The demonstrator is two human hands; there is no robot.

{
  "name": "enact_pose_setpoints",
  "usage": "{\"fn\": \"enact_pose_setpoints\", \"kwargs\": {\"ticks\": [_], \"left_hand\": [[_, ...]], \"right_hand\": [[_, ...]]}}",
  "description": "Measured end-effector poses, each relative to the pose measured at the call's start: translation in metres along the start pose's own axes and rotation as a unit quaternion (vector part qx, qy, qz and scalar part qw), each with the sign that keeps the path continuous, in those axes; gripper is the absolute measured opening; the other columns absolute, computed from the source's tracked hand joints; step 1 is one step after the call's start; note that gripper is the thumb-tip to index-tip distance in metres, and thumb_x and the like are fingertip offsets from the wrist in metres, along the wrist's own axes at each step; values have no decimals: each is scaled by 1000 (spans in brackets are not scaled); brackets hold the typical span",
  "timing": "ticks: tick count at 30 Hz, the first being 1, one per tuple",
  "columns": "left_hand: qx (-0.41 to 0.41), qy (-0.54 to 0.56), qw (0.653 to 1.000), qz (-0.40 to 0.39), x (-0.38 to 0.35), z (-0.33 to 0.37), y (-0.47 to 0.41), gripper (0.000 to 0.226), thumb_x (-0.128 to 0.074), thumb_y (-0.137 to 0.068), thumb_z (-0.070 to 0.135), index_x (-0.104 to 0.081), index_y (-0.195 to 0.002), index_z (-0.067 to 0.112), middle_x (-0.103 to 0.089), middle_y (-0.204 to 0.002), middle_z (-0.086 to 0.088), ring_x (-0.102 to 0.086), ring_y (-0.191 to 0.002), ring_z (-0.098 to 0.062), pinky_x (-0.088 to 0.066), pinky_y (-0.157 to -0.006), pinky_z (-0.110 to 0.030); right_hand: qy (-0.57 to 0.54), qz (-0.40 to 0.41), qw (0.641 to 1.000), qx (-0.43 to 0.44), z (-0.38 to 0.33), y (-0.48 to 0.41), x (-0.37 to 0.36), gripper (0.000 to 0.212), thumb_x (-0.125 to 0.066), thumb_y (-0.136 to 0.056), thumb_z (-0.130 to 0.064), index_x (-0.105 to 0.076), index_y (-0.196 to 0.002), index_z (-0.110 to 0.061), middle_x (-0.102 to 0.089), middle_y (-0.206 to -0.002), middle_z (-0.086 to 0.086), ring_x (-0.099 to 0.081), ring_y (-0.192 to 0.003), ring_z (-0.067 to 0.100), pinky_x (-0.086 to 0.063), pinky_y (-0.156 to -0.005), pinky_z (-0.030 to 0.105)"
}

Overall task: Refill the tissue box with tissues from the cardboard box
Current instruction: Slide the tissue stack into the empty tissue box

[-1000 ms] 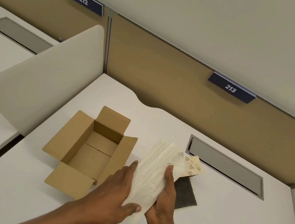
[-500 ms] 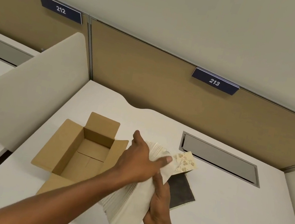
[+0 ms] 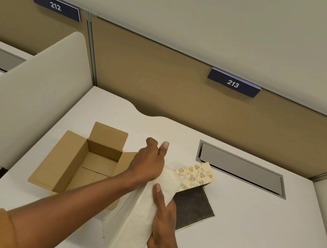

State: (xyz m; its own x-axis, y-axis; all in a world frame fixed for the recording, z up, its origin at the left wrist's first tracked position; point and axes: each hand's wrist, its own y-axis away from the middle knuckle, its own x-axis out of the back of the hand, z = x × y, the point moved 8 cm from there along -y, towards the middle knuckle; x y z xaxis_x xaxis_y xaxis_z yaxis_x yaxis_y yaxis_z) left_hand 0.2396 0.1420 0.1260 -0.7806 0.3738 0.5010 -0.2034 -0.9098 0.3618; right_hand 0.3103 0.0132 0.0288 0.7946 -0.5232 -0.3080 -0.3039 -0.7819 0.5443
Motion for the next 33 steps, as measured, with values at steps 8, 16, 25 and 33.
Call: {"fn": "enact_pose_setpoints", "kwargs": {"ticks": [8, 16, 25, 33], "left_hand": [[50, 27, 991, -122, -5, -29, 41, 146, -24, -50, 115, -13, -163, 24, -52, -148, -1, -61, -127, -25, -51, -100, -41], [-89, -173, 977, -89, -23, -54, 88, 98, -48, -94, 80, -2, -165, 30, -30, -172, 8, -44, -149, -17, -46, -118, -33], [-126, -165, 978, -19, -21, -65, 92, 78, -52, -94, 77, -28, -153, 31, -47, -150, 11, -48, -125, -5, -48, -99, -17], [-102, -170, 980, -27, -34, -86, 91, 79, -49, -93, 78, -26, -153, 31, -47, -151, 11, -49, -127, -5, -43, -99, -14]], "right_hand": [[-93, 23, 995, 5, -13, -15, 12, 69, -88, -75, -53, -73, -134, -22, -83, -124, 10, -83, -108, 31, -70, -83, 47], [-194, 33, 980, -40, -19, -26, 24, 71, -78, -80, -55, -70, -137, -14, -71, -141, 26, -69, -127, 48, -53, -110, 68], [-280, -19, 959, -34, -23, -37, 24, 67, -70, -82, -59, -69, -138, -23, -78, -120, 14, -69, -114, 41, -66, -87, 60], [-259, 12, 966, -22, -1, -35, 41, 51, -71, -84, -44, -71, -130, -23, -80, -115, 14, -69, -111, 41, -66, -84, 57]]}}
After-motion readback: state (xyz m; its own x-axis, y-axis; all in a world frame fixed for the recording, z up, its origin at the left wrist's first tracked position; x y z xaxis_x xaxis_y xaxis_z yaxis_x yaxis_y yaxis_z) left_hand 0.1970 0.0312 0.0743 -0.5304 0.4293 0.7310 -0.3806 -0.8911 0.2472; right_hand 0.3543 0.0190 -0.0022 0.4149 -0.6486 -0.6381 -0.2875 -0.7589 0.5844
